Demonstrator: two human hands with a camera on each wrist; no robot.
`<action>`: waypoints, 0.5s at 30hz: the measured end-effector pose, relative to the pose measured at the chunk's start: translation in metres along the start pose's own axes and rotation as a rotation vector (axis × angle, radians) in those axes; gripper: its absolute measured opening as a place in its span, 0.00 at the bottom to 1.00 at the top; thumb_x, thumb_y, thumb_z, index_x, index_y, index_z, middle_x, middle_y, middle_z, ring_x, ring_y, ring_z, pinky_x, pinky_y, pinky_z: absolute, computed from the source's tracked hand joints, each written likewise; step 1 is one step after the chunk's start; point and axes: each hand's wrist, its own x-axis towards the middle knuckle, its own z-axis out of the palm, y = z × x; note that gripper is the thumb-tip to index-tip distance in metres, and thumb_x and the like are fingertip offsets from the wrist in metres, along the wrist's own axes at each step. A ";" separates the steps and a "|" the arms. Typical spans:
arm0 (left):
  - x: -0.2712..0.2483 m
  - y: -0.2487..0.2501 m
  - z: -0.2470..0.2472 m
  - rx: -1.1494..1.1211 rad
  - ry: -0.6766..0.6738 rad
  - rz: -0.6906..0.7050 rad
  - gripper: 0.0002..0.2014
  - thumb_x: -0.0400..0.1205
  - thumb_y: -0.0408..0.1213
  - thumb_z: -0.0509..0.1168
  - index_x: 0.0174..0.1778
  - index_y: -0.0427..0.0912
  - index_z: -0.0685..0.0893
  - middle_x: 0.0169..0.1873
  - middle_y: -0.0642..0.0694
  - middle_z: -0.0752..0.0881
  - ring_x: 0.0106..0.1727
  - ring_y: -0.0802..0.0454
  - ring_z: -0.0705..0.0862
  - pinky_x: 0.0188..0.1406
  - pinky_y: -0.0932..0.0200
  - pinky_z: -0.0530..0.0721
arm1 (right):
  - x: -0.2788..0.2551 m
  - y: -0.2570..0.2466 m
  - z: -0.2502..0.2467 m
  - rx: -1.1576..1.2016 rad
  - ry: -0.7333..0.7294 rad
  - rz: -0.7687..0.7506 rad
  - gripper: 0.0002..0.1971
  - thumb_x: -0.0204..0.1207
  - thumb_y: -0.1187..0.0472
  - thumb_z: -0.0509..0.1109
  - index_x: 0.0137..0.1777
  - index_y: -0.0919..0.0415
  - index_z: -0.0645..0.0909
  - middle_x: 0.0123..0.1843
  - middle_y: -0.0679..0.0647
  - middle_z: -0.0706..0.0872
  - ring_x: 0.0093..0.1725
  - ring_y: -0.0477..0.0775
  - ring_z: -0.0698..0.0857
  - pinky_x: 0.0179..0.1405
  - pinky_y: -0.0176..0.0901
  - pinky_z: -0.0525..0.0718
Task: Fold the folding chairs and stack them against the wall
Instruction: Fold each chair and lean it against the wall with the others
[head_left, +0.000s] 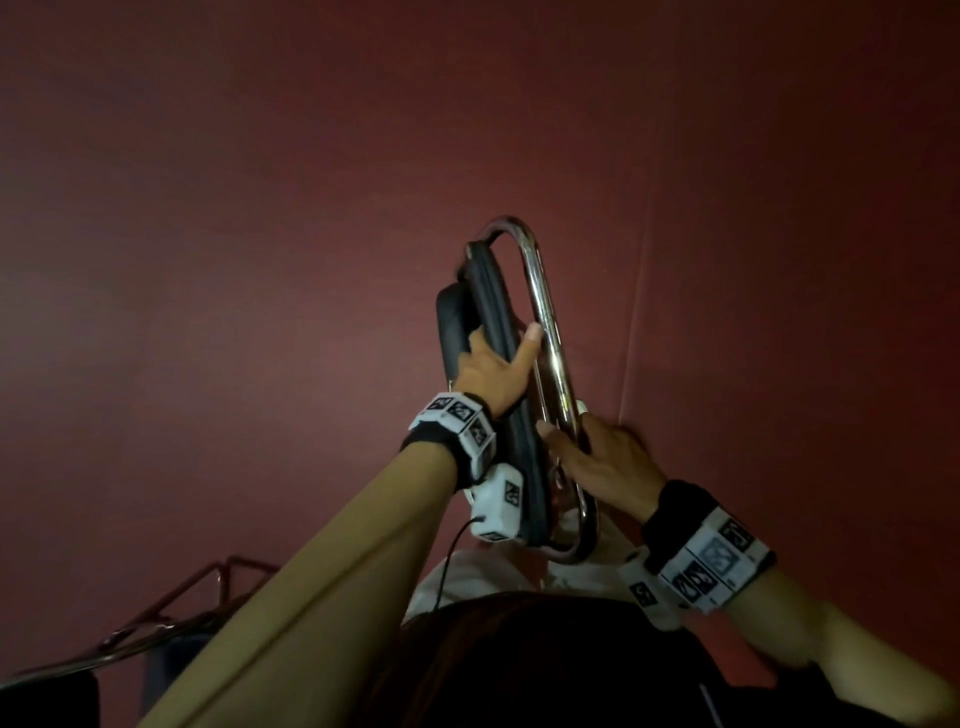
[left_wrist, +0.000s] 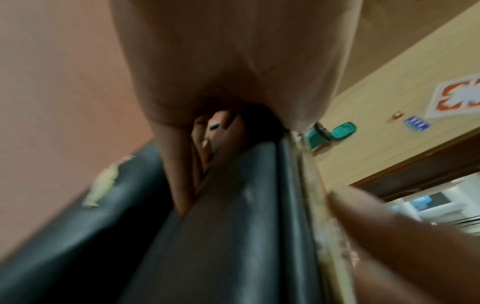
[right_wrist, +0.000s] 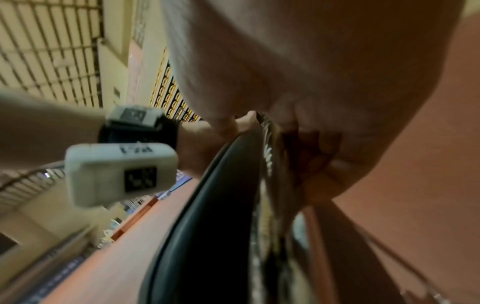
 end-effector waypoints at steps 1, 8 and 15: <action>0.002 0.009 0.009 0.014 -0.052 -0.002 0.58 0.67 0.86 0.48 0.87 0.50 0.52 0.80 0.35 0.71 0.75 0.34 0.77 0.74 0.41 0.77 | 0.001 0.004 -0.003 0.005 0.009 -0.018 0.39 0.64 0.13 0.51 0.53 0.46 0.79 0.50 0.47 0.88 0.46 0.46 0.88 0.51 0.51 0.88; 0.013 0.041 0.029 0.170 -0.179 -0.056 0.60 0.61 0.88 0.54 0.81 0.51 0.53 0.70 0.37 0.79 0.61 0.33 0.86 0.52 0.41 0.89 | 0.001 0.022 -0.008 -0.115 0.077 -0.092 0.31 0.62 0.18 0.64 0.57 0.37 0.75 0.49 0.40 0.86 0.51 0.43 0.86 0.45 0.46 0.89; 0.017 0.095 0.027 0.447 0.221 0.194 0.58 0.72 0.59 0.77 0.86 0.39 0.48 0.80 0.32 0.58 0.77 0.30 0.69 0.74 0.40 0.75 | 0.033 0.027 -0.034 -0.200 -0.020 0.118 0.56 0.37 0.10 0.63 0.62 0.45 0.63 0.56 0.44 0.84 0.53 0.54 0.86 0.56 0.62 0.82</action>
